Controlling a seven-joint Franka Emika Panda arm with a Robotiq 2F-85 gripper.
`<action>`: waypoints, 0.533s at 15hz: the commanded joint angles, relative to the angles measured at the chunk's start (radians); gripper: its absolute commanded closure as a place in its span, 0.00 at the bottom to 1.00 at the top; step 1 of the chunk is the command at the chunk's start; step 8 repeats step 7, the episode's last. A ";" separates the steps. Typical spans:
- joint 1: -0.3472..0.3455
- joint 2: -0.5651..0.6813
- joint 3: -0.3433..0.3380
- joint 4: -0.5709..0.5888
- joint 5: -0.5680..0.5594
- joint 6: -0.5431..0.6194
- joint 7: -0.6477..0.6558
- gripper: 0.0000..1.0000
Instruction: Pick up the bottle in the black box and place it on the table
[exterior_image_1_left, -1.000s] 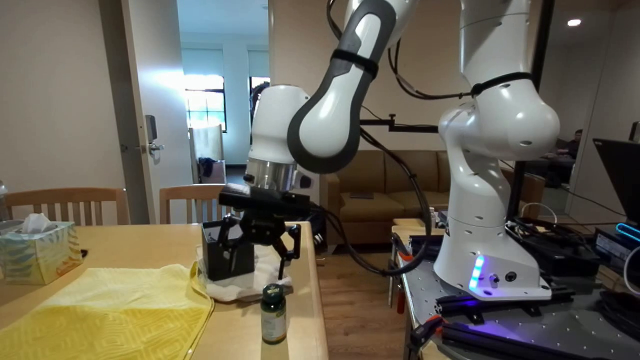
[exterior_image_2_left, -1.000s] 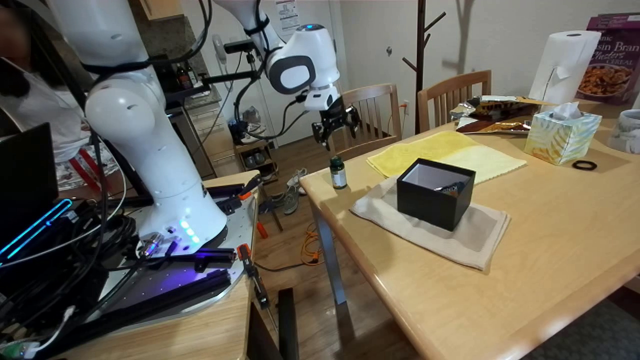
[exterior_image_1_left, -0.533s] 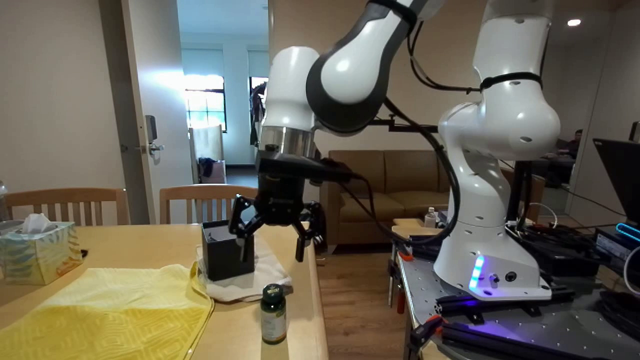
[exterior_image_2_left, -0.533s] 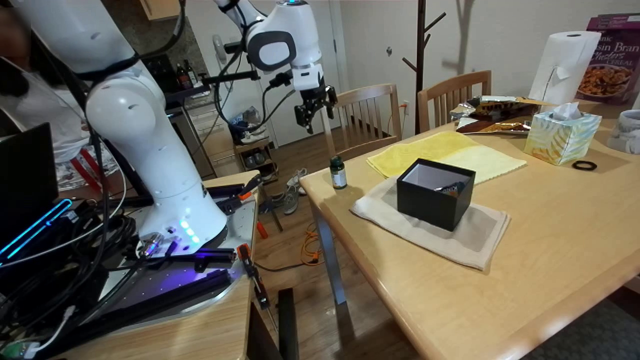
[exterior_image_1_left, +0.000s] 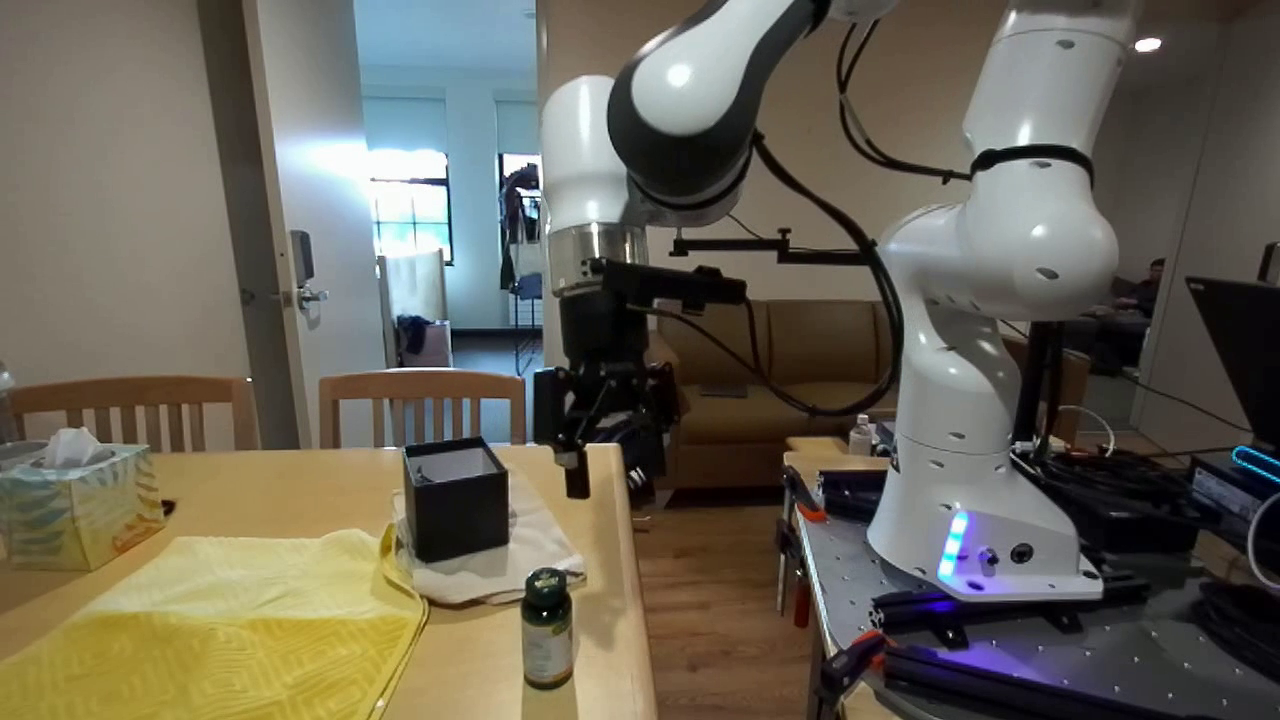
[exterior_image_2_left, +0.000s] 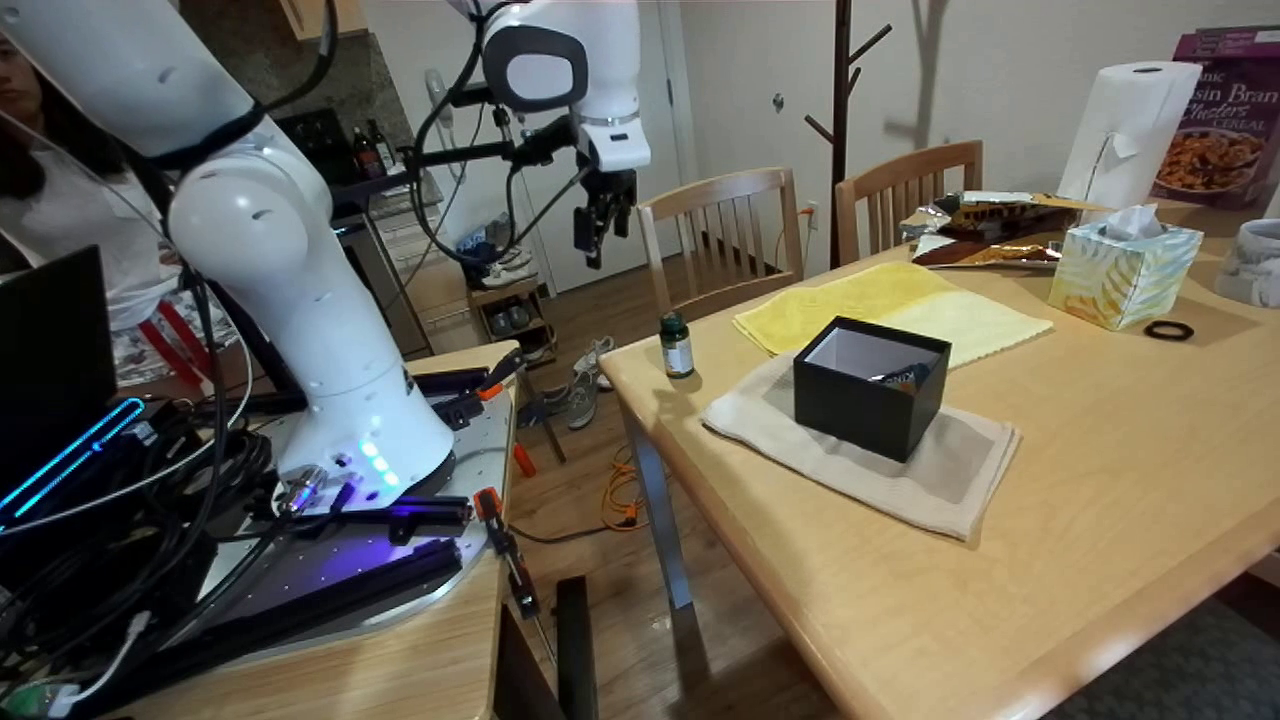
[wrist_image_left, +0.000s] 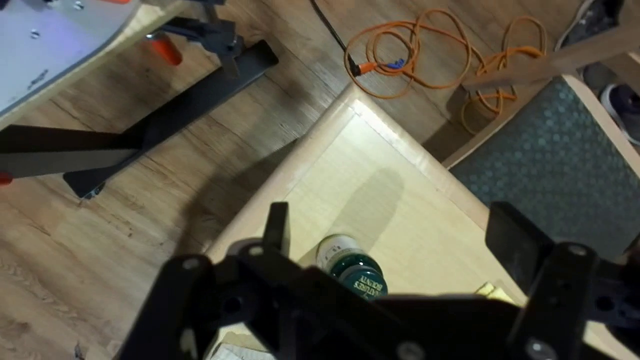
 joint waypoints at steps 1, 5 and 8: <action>-0.055 -0.002 -0.015 0.017 -0.073 -0.141 -0.178 0.00; -0.080 0.003 -0.002 0.015 -0.106 -0.165 -0.228 0.00; -0.087 0.006 -0.003 0.016 -0.111 -0.169 -0.237 0.00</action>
